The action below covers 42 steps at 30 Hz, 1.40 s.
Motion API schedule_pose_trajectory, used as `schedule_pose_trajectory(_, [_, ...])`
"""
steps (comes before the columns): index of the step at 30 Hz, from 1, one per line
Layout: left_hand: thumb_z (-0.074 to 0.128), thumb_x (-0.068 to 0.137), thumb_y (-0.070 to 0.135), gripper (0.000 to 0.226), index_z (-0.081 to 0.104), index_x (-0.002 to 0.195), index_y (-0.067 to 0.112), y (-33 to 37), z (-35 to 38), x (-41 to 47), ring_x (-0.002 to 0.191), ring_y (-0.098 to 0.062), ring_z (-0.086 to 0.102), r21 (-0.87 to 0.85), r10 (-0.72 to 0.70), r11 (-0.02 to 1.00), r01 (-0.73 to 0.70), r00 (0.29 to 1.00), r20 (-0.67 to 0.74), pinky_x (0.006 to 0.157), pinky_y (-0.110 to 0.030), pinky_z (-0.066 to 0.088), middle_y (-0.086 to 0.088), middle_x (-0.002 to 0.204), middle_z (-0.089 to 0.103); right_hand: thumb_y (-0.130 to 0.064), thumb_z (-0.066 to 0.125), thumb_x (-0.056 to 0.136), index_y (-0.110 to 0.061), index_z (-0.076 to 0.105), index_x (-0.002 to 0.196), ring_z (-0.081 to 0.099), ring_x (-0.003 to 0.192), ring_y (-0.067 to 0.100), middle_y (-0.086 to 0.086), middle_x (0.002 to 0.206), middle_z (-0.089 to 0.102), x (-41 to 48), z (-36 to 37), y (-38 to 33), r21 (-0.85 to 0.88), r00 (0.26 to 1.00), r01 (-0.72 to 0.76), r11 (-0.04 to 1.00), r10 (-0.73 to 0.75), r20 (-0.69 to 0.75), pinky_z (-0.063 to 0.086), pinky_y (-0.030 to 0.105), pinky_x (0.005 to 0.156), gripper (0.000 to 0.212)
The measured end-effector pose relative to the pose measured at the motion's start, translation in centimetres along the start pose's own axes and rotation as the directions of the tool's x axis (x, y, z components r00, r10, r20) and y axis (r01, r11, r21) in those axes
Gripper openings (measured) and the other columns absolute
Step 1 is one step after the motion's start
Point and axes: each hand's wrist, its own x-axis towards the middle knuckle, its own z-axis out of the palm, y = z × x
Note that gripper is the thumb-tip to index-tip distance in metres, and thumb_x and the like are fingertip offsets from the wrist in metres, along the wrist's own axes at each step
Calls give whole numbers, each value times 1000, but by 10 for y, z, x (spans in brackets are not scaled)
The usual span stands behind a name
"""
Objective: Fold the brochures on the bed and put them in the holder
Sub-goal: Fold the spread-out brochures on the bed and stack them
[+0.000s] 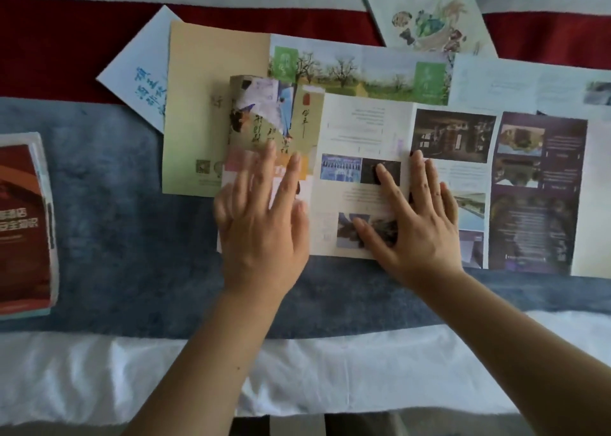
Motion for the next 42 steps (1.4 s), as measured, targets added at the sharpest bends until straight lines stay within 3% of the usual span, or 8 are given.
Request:
schedule_pose_trajectory(10, [41, 100, 62, 69, 34, 160, 28, -5, 5, -3, 155, -45, 14, -41, -124, 991, 128, 988, 88, 118, -59, 29, -15, 172, 5, -77, 32, 96, -39, 12, 165, -6, 160, 27, 9, 174, -5, 0, 6, 8, 25, 997, 50, 998, -48, -56, 9, 50, 128, 81])
schedule_pose_trajectory(15, [59, 74, 85, 117, 11, 165, 29, 2, 5, -5, 153, -48, 13, 6, -167, 986, 167, 981, 102, 113, -60, 32, -22, 170, -3, -77, 34, 96, -38, 14, 165, -4, 160, 27, 10, 173, -2, 0, 10, 9, -3, 995, 51, 999, -51, -82, 7, 47, 128, 82])
schedule_pose_trajectory(20, [71, 79, 51, 112, 4, 165, 26, 3, -10, -10, 152, -46, 21, -54, -193, 979, 198, 977, 91, 114, -61, 35, -25, 169, 4, -74, 33, 98, -35, 12, 165, -5, 160, 29, 13, 173, -5, -1, 5, 4, -31, 999, 31, 999, -32, -29, 7, 51, 128, 80])
schedule_pose_trajectory(24, [61, 89, 34, 85, 21, 163, 15, -21, -34, -8, 148, -39, 34, -114, -190, 977, 179, 978, -89, 107, -56, 40, -21, 167, 22, -46, 34, 102, -34, 21, 164, 0, 159, 37, 18, 172, 0, -2, -3, -14, -15, 1000, 17, 1000, -17, 2, 9, 55, 126, 64])
schedule_pose_trajectory(27, [59, 89, 13, 88, 12, 164, 19, -52, -50, -9, 154, -35, 22, -110, -220, 974, 200, 951, -219, 106, -53, 41, -21, 169, 13, -34, 33, 100, -36, 21, 163, -1, 159, 35, 16, 172, 1, 0, -5, -34, -2, 999, 15, 1000, -15, 37, 4, 50, 126, 65])
schedule_pose_trajectory(30, [59, 85, 1, 91, 17, 164, 21, -83, -51, -14, 154, -38, 20, -8, -268, 963, 270, 954, -136, 110, -56, 39, -22, 170, 4, -38, 31, 104, -34, 20, 164, -4, 159, 34, 16, 172, -2, 5, -1, -53, 5, 999, -36, 999, 35, 37, 2, 48, 127, 61])
schedule_pose_trajectory(35, [62, 95, 33, 79, 24, 163, 19, -106, -34, -26, 156, -44, 5, 198, -408, 897, 394, 912, 32, 118, -57, 16, -23, 170, -3, -44, 23, 106, -35, 16, 163, -9, 159, 31, 13, 173, -6, 12, 12, -71, 6, 998, -67, 998, 67, -4, 1, 51, 127, 59])
schedule_pose_trajectory(42, [14, 96, 77, 85, 8, 165, 29, -111, -26, -23, 155, -39, -20, 199, -474, 870, 450, 876, 89, 121, -56, -12, -13, 171, -14, -37, 24, 107, -34, 13, 164, -12, 159, 28, 9, 173, -7, 9, 20, -74, 28, 997, -69, 997, 70, -33, -1, 51, 126, 59])
